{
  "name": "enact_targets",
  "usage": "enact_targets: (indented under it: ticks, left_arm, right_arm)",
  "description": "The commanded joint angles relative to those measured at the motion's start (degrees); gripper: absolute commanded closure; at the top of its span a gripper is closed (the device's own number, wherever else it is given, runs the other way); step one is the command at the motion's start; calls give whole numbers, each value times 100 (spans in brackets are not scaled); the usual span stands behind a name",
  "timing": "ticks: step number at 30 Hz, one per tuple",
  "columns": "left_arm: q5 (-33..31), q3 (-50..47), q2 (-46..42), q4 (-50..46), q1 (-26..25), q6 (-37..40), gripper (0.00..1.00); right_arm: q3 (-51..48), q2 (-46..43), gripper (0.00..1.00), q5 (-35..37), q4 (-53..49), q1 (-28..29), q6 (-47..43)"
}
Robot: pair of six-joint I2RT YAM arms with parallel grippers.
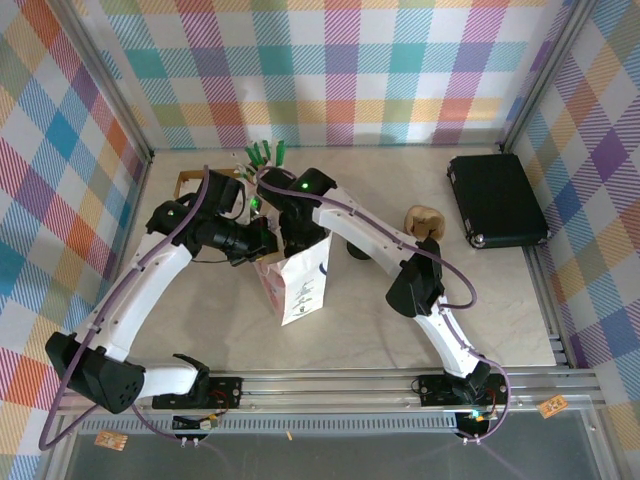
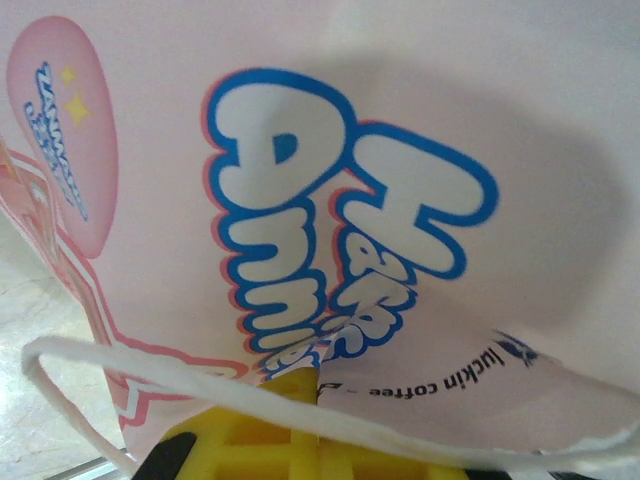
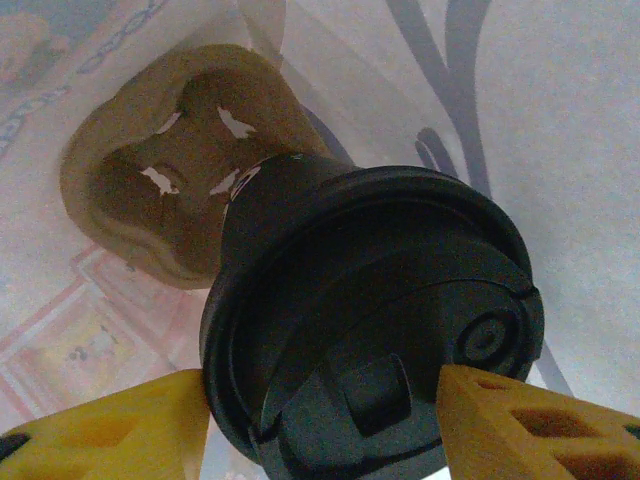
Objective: Pack the takeout coffee
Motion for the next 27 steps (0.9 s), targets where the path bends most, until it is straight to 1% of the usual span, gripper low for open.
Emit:
enact_targets:
  ticks: [1, 2, 5, 8, 12, 14, 20, 22, 24, 27]
  left_arm:
    - [-611, 118, 238, -770, 112, 120, 100]
    - [-646, 240, 278, -899, 114, 132, 100]
    - [-809, 517, 371, -1225, 118, 157, 100]
    - [-897, 671, 419, -1371, 119, 164, 100]
    - [-1002, 712, 393, -1435, 127, 129, 100]
    - [-1032, 651, 371, -1443, 222, 59, 100]
    - [-705, 197, 282, -1345, 784, -149, 100]
    - [-688, 133, 235, -1312, 854, -193, 100]
    - [-681, 100, 220, -1263, 874, -222, 100]
    - [-645, 86, 275, -1241, 874, -249, 100]
  right_arm:
    - [136, -574, 35, -371, 87, 104, 163]
    - [162, -575, 32, -373, 27, 97, 152]
    - [279, -558, 31, -426, -126, 93, 82]
    - [566, -464, 27, -547, -288, 82, -25]
    - [806, -421, 27, -609, -423, 87, -74]
    - [804, -459, 27, -636, -456, 87, -107]
    - [783, -518, 29, -597, -881, 37, -183]
    - [782, -505, 28, -670, -958, 10, -276]
    - [799, -473, 25, -724, -1059, -26, -311]
    - [816, -474, 25, -821, -1040, -36, -350]
